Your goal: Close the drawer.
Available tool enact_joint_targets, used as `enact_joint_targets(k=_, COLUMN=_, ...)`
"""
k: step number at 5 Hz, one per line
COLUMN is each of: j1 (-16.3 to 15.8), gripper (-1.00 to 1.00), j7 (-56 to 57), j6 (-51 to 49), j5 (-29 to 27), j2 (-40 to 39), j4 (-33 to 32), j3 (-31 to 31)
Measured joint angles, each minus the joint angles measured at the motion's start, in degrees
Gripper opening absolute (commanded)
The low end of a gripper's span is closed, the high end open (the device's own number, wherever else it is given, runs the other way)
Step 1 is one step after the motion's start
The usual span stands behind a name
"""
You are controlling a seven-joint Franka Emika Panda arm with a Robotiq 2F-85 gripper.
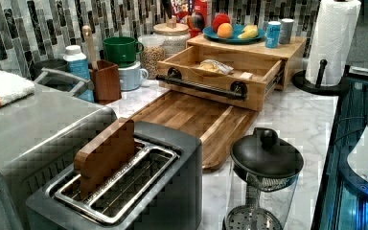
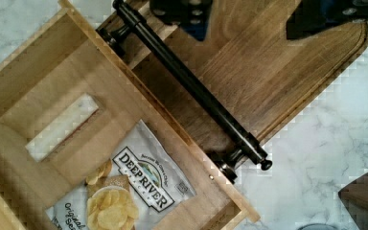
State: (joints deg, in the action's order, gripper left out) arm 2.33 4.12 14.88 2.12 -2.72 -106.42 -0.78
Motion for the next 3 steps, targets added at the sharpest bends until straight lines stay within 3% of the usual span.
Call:
enact_joint_targets(k=2, j1=0.27, gripper=-1.0, j7=0.04, j6=0.06, j5=0.03, j2=0.0, j4=-0.78, j3=-0.18)
enact_joint_targets(k=3, j1=0.65, gripper=1.0, j7=0.04, j6=-0.32, j5=-0.02, j2=-0.3, j4=-0.9, j3=0.27)
